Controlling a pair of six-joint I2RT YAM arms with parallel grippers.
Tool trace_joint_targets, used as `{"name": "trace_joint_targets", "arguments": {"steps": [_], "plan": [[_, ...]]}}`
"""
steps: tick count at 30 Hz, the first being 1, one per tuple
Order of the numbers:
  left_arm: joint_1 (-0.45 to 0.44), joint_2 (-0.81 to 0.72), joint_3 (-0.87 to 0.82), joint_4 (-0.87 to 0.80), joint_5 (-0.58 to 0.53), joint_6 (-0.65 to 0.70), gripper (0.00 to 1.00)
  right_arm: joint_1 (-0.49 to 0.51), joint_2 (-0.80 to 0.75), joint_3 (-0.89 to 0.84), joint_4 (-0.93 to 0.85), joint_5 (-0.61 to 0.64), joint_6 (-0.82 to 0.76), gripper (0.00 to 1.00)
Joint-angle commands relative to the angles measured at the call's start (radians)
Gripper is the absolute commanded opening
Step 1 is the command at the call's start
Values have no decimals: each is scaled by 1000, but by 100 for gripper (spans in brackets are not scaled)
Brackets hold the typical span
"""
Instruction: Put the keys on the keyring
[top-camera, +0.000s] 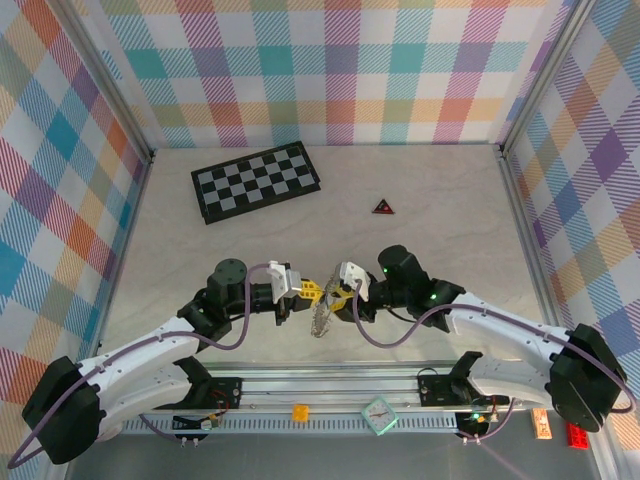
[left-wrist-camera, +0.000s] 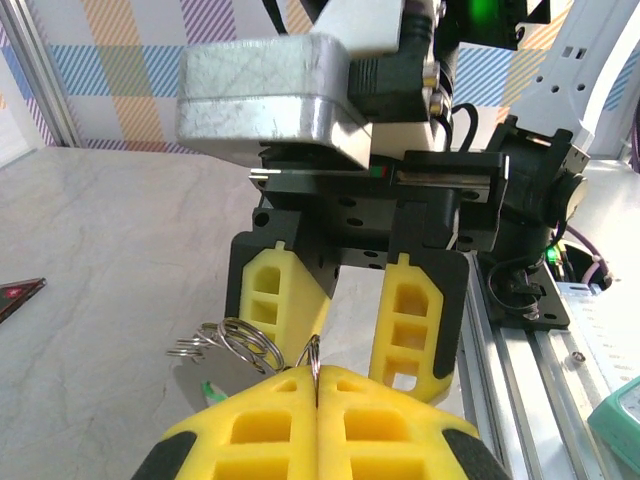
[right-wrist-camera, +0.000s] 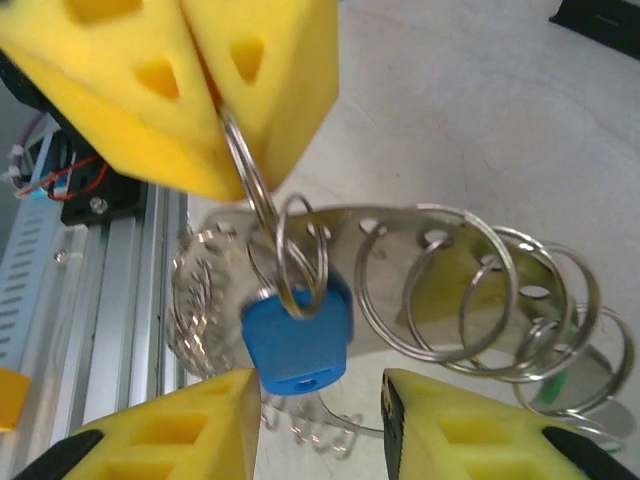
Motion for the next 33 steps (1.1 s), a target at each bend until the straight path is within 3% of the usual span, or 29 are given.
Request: {"name": "trace_joint_targets", "arguments": {"steps": [1, 13, 20, 27, 33], "plan": [[-7, 0, -1, 71, 21, -9, 0, -3, 10, -12, 100, -62, 51, 38], [-8, 7, -2, 93, 15, -29, 0, 0, 22, -24, 154, 12, 69, 34], [-8, 8, -4, 98, 11, -31, 0, 0, 21, -26, 176, 0, 78, 22], [-8, 1, -3, 79, -8, -26, 0, 0, -13, -12, 129, 15, 31, 1], [-8, -14, 7, 15, -27, 9, 0, 0, -73, 8, 68, 54, -1, 0]]}}
